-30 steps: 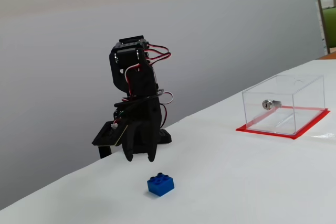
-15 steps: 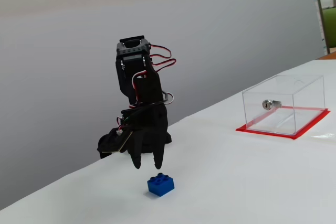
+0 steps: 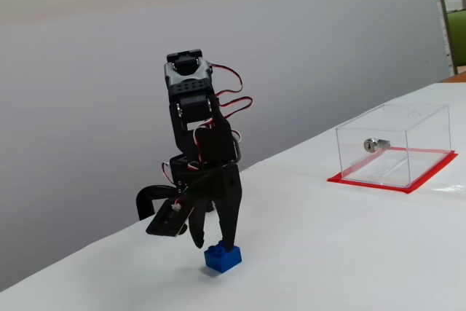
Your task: Pick the blue lego brick and place it into the transparent box
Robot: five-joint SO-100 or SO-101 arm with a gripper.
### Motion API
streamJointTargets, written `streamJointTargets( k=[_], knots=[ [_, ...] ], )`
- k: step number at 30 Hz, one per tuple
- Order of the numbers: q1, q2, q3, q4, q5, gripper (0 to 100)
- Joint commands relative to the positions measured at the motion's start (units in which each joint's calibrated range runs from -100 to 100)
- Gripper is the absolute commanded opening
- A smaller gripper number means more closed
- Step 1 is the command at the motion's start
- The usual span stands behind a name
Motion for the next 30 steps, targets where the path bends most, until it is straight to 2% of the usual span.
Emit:
streamJointTargets(
  k=[1,24,30],
  knots=[
    [-0.3,-0.5,0.4,-2.9,-0.6,24],
    [-0.6,-0.4,7.3,-6.2,-0.5,24],
    [-0.7,-0.4,7.3,-6.2,-0.3,13]
  ],
)
